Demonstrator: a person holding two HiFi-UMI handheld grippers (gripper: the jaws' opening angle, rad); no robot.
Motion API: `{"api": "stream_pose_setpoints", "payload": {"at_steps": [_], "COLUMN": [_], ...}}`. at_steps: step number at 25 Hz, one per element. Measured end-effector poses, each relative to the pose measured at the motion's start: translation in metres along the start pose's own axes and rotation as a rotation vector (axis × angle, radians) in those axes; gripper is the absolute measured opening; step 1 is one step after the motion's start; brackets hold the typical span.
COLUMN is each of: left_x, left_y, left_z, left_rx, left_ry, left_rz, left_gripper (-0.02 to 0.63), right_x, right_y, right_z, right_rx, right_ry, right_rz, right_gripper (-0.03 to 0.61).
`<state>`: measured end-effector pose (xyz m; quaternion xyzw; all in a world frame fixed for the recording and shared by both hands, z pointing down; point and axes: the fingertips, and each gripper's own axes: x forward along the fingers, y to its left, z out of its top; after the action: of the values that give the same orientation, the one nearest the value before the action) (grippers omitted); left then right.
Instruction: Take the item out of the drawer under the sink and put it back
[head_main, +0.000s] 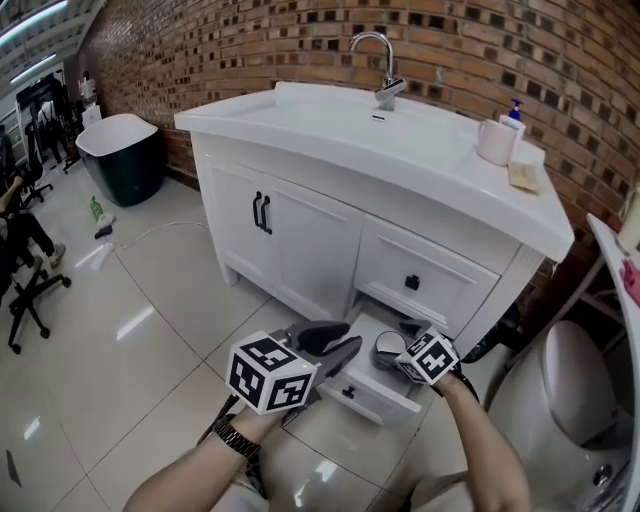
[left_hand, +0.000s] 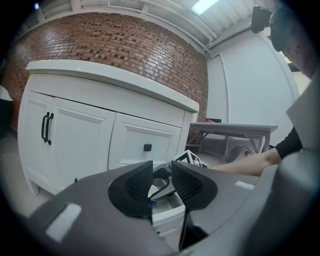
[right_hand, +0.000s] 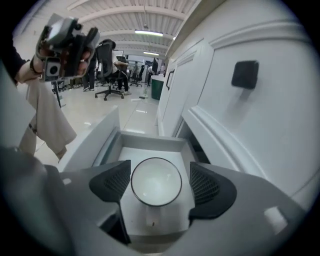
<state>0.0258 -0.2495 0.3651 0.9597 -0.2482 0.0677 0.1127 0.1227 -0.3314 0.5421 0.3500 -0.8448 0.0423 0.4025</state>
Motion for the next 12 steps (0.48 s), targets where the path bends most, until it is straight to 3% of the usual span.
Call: {"api": "stream_pose_setpoints", "payload": {"at_steps": [3,7,12], "left_x": [0.001,-0.001,0.001], "left_y": [0.000,-0.008,-0.016], "left_z": [-0.003,0.002,0.009], "left_rx": [-0.015,-0.146,-0.065], "left_ry": [0.004,-0.062,-0.095], "left_rz": [-0.013,-0.082,-0.086], "left_gripper": [0.133,0.134,0.135], "right_x": [-0.035,-0.086,-0.148], "right_y": [0.000,-0.006,-0.001], "right_z": [0.018,0.032,0.055], "right_rx": [0.047,0.120,0.205], "right_ry": [-0.127,-0.262,-0.485], "right_rz": [0.008,-0.052,-0.068], "right_gripper": [0.373,0.304,0.180]}}
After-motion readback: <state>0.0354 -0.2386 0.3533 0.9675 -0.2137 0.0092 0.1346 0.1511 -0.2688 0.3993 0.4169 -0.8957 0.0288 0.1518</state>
